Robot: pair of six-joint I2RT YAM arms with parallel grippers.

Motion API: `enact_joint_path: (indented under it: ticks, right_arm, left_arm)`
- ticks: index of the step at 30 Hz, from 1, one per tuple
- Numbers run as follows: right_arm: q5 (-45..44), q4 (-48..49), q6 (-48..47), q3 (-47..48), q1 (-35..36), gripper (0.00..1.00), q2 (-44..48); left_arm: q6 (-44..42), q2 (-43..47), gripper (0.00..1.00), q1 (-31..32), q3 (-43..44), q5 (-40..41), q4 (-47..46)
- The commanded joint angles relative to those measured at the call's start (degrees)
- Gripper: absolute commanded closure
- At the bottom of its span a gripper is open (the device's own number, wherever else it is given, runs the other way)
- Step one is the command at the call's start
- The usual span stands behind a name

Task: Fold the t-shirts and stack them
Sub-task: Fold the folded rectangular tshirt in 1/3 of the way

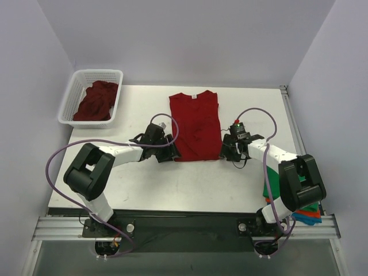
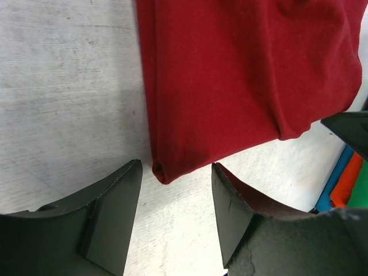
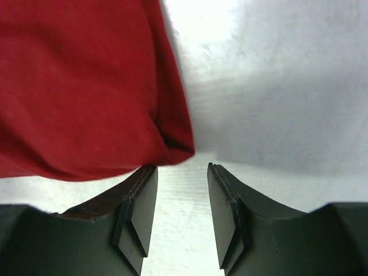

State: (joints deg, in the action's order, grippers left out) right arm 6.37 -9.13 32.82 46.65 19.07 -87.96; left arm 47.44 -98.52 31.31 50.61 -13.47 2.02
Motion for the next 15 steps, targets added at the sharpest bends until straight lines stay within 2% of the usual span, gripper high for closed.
enact_joint_path:
  ticks: [1, 7, 10, 11, 12, 13, 14, 15]
  right_arm:
    - [-1.71, 6.31, 0.93, -0.68, -0.35, 0.59, 0.08]
    - [-2.5, 11.05, 3.39, -3.05, -0.26, 0.6, -0.1]
    - [-2.77, 11.85, 4.18, -3.32, -0.35, 0.63, -0.71]
    - [-2.85, 12.11, 4.36, -3.5, -0.26, 0.74, -0.81]
    - [-2.94, 12.2, 4.79, -3.59, -0.35, 0.79, -0.89]
    - [-2.94, 12.46, 4.97, -3.67, -0.35, 0.8, -1.07]
    - [-3.03, 12.47, 4.89, -3.76, -0.35, 0.83, -0.98]
    - [-3.21, 12.29, 4.89, -3.68, -0.44, 0.85, -0.98]
  left_arm:
    - [-0.16, -2.11, 0.38, 0.94, 0.54, 2.66, 0.26]
    - [0.81, -3.96, 0.46, 2.17, 1.68, 4.16, 0.18]
    - [1.6, -4.66, 0.5, 2.61, 1.95, 4.69, -0.52]
    - [1.78, -5.01, 0.55, 2.88, 2.04, 4.6, -0.7]
    - [1.95, -5.19, 0.6, 2.97, 2.38, 4.68, -0.7]
    - [2.13, -5.28, 0.65, 3.05, 2.65, 4.77, -0.36]
    - [2.22, -5.19, 0.77, 3.14, 2.65, 4.95, -0.18]
    - [2.39, -5.02, 0.85, 3.23, 2.65, 5.12, 0.0]
